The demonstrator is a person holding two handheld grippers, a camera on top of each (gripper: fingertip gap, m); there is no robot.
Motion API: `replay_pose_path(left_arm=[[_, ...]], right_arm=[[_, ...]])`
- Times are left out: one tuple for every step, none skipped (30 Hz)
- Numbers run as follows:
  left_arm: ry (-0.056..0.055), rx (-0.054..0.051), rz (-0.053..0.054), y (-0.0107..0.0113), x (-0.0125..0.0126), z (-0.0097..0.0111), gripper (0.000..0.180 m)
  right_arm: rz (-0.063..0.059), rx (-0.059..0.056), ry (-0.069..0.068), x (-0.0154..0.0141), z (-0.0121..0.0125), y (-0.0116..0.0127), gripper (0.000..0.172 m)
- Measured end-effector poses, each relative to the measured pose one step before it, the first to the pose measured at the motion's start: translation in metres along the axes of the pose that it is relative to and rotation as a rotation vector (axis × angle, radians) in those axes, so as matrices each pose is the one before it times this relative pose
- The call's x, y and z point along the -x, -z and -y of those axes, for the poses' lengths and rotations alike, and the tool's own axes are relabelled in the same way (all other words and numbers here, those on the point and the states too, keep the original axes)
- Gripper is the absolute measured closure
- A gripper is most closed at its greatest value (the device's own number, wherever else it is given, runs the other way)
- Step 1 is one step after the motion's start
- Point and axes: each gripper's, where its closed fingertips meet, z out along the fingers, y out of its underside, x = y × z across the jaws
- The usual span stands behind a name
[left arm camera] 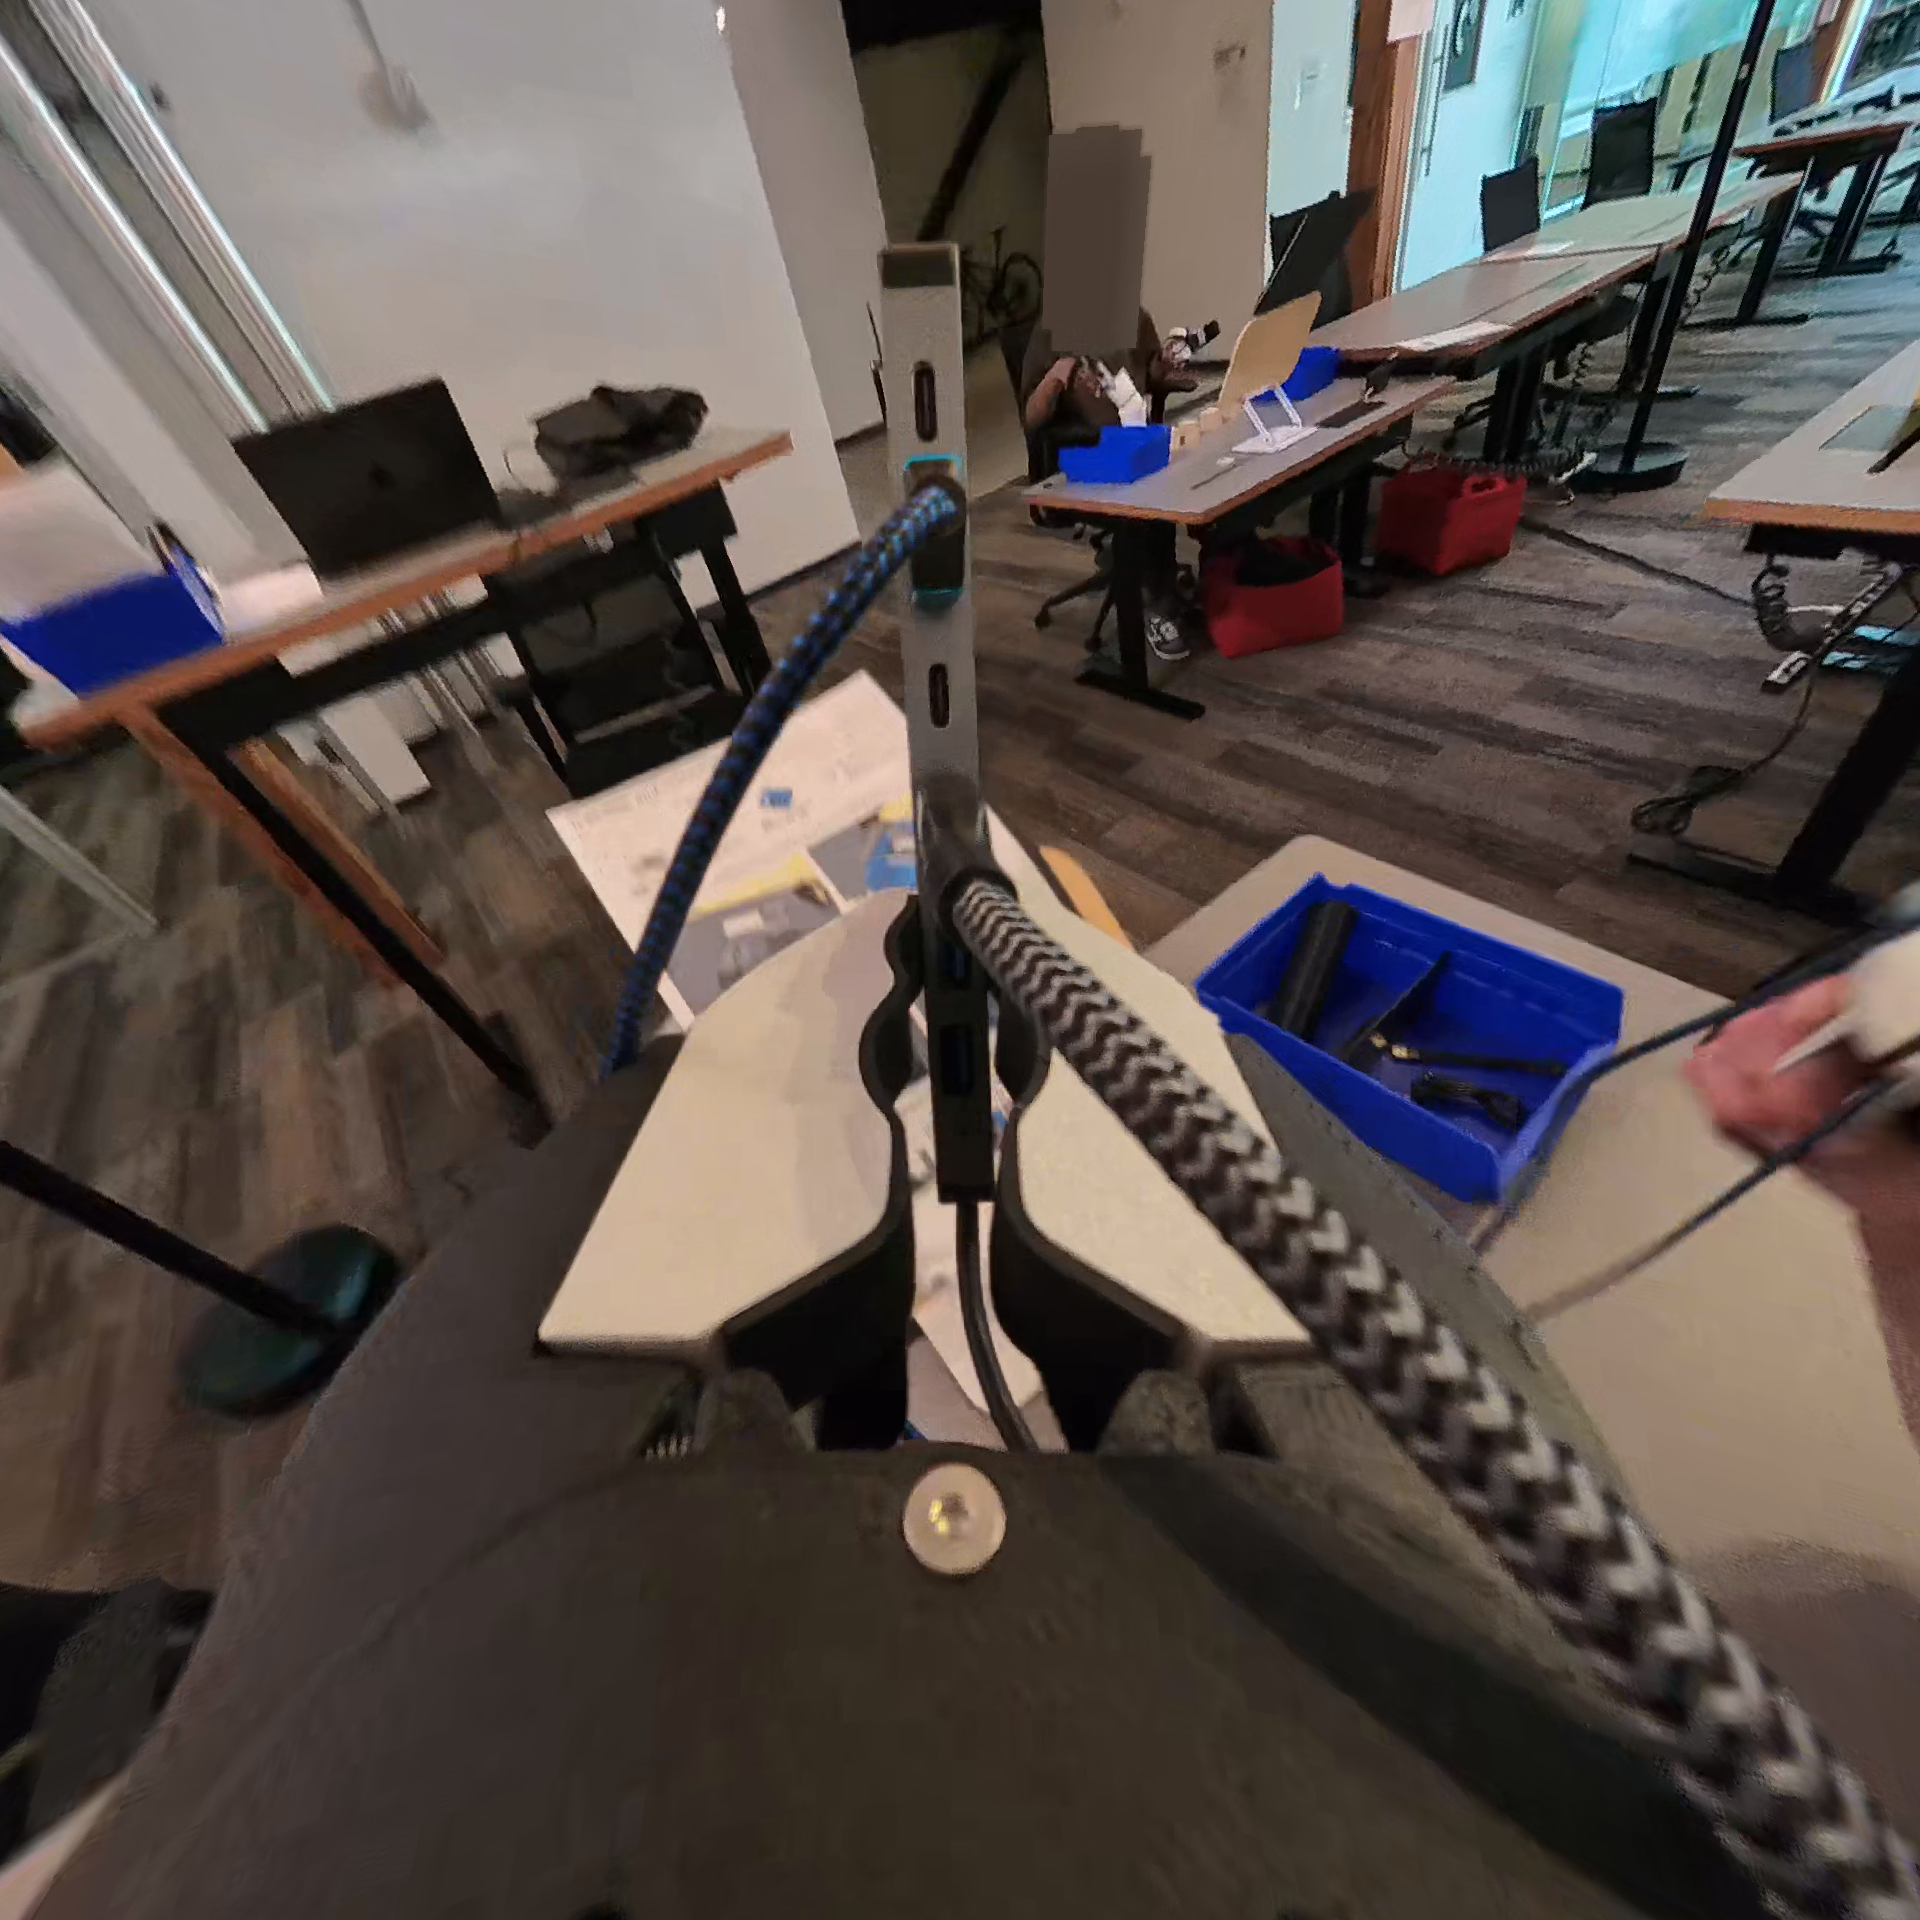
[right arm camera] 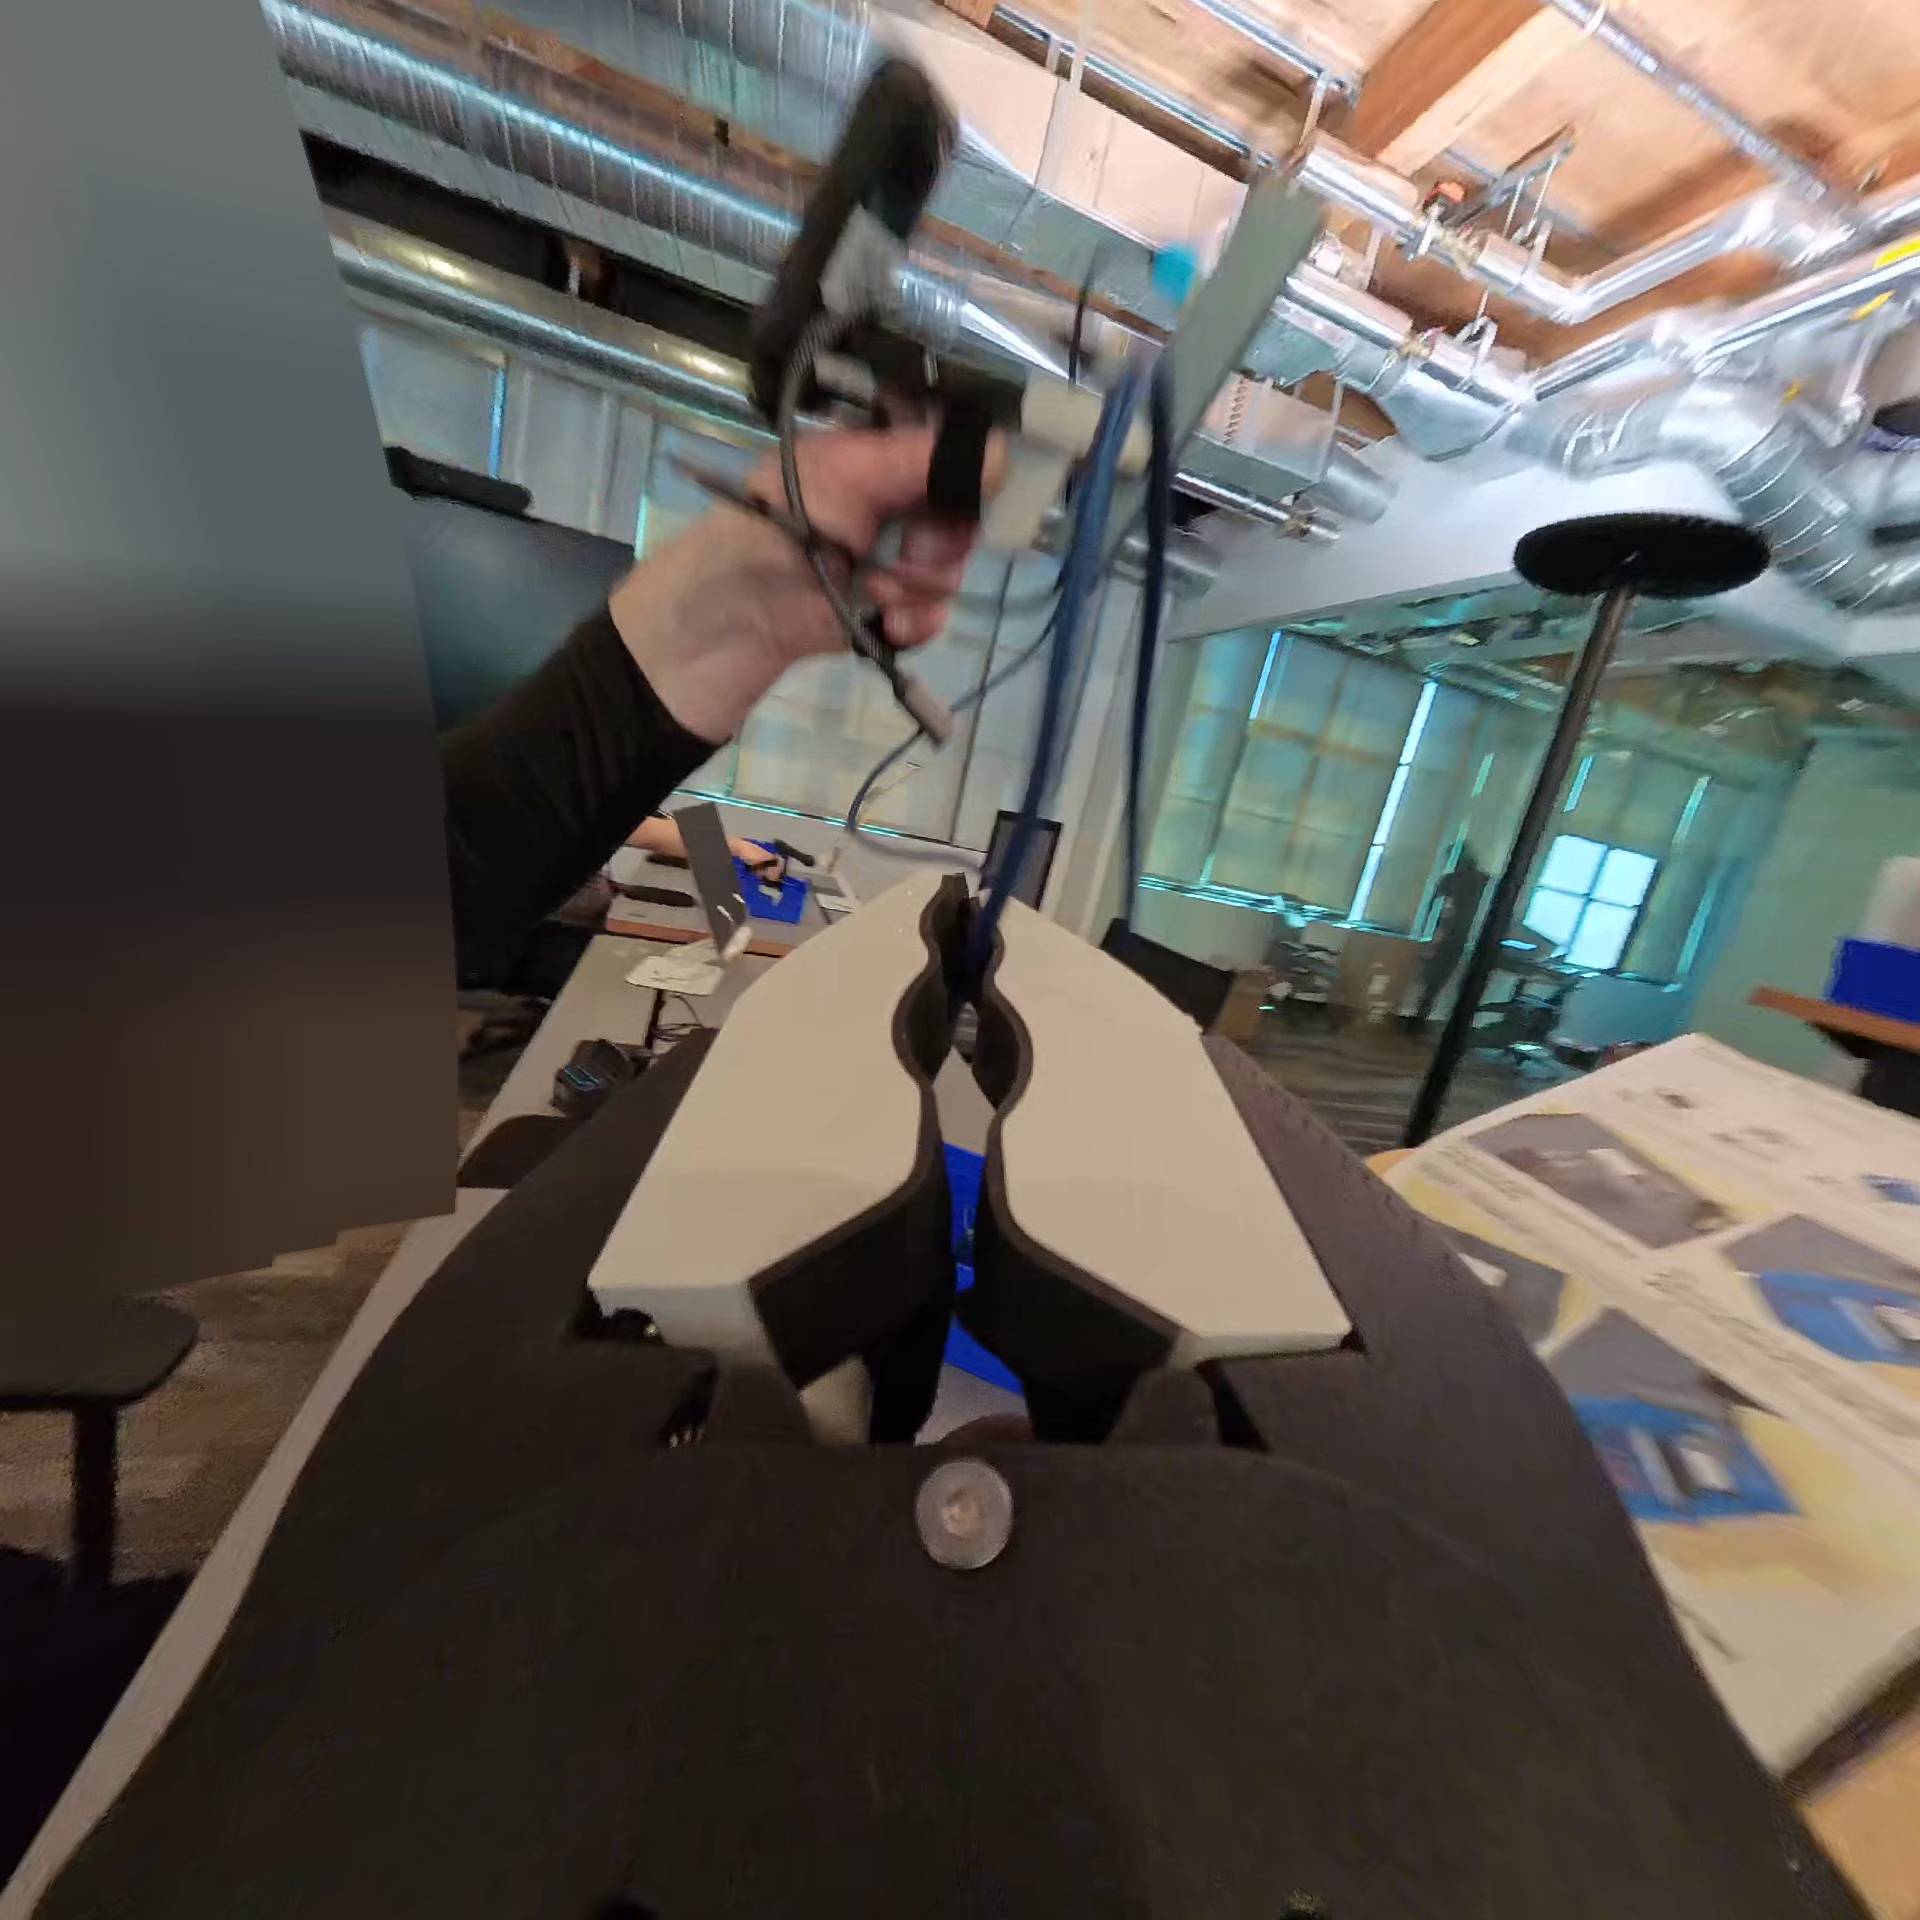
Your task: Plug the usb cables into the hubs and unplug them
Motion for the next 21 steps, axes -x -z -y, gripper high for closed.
replay_pose_path(left_arm=[[0.0254,0.0337,-0.0151,-0.00610,0.00198,-0.02606,0.168],[0.0208,0.0377,-0.0151,-0.00832,0.00152,-0.02741,0.168],[0.0308,0.0312,-0.0057,-0.01037,0.00294,-0.02587,0.168],[0.0336,0.0324,-0.0155,-0.01101,0.00259,-0.02458,0.169],[0.0374,0.0224,-0.0213,-0.01073,0.00275,-0.02120,0.169],[0.0329,0.0055,-0.0286,-0.01015,0.00183,-0.01685,0.169],[0.0321,0.0099,-0.0256,-0.00920,0.00167,-0.01557,0.169],[0.0259,0.0244,-0.0117,-0.00821,0.00262,-0.01462,0.169],[0.0186,0.0016,-0.0273,-0.00728,-0.00102,-0.00932,0.169],[0.0231,-0.0051,-0.0426,-0.00716,-0.00441,-0.00657,0.168],[0.0189,0.0075,-0.0416,-0.00722,-0.00554,-0.00642,0.168],[0.0105,0.0045,-0.0322,-0.00660,-0.00580,-0.00416,0.167],[0.0069,-0.0030,-0.0248,-0.00622,-0.00637,-0.00233,0.168],[-0.0036,0.0123,-0.0041,-0.00677,-0.00456,-0.00525,0.169],[-0.0188,0.0269,0.0115,-0.00758,-0.00286,-0.00931,0.169],[-0.0123,0.0313,-0.0032,-0.00869,-0.00383,-0.01251,0.170],[0.0011,0.0311,-0.0199,-0.00935,-0.00430,-0.01476,0.170],[0.0111,0.0293,-0.0117,-0.00954,-0.00120,-0.01653,0.170],[0.0107,0.0322,-0.0080,-0.01002,0.00073,-0.01853,0.170],[0.0103,0.0345,-0.0118,-0.01060,0.00100,-0.02010,0.170],[0.0169,0.0318,-0.0139,-0.01091,0.00086,-0.02013,0.170]], right_arm=[[-0.0347,-0.0041,0.0375,0.00172,0.01346,0.01567,0.172],[-0.0544,-0.0044,0.0411,-0.00292,0.01129,0.01469,0.172],[-0.0514,-0.0124,0.0287,-0.00566,0.01025,0.01430,0.172],[-0.0315,-0.0289,0.0090,-0.00500,0.01317,0.01464,0.172],[-0.0323,-0.0372,0.0197,-0.00394,0.01711,0.01480,0.172],[-0.0540,-0.0423,0.0582,-0.00445,0.02130,0.01428,0.172],[-0.0552,-0.0346,0.0678,-0.00506,0.02202,0.01201,0.172],[-0.0384,-0.0406,0.0500,-0.00445,0.02225,0.00926,0.172],[-0.0172,-0.0322,0.0345,-0.00308,0.02008,0.00614,0.172],[-0.0191,-0.0190,0.0423,-0.00303,0.01742,0.00377,0.172],[-0.0328,-0.0215,0.0666,-0.00348,0.01750,0.00310,0.172],[-0.0227,-0.0069,0.0698,-0.00212,0.01545,0.00135,0.172],[0.0061,0.0227,0.0441,0.00058,0.00826,-0.00213,0.172],[0.0233,0.0575,0.0112,0.00198,-0.00426,-0.00603,0.172],[0.0290,0.0861,-0.0154,0.00208,-0.01802,-0.00871,0.172],[0.0627,0.1128,-0.0482,0.00698,-0.02960,-0.01059,0.172],[0.0961,0.1234,-0.0718,0.01258,-0.03546,-0.01144,0.172],[0.0611,0.0912,-0.0620,0.00946,-0.03345,-0.01138,0.172],[0.0233,0.0506,-0.0471,0.00675,-0.02941,-0.01128,0.172],[0.0522,0.0466,-0.0517,0.01230,-0.02963,-0.01257,0.172],[0.0703,0.0696,-0.0580,0.01427,-0.03342,-0.01441,0.172]])
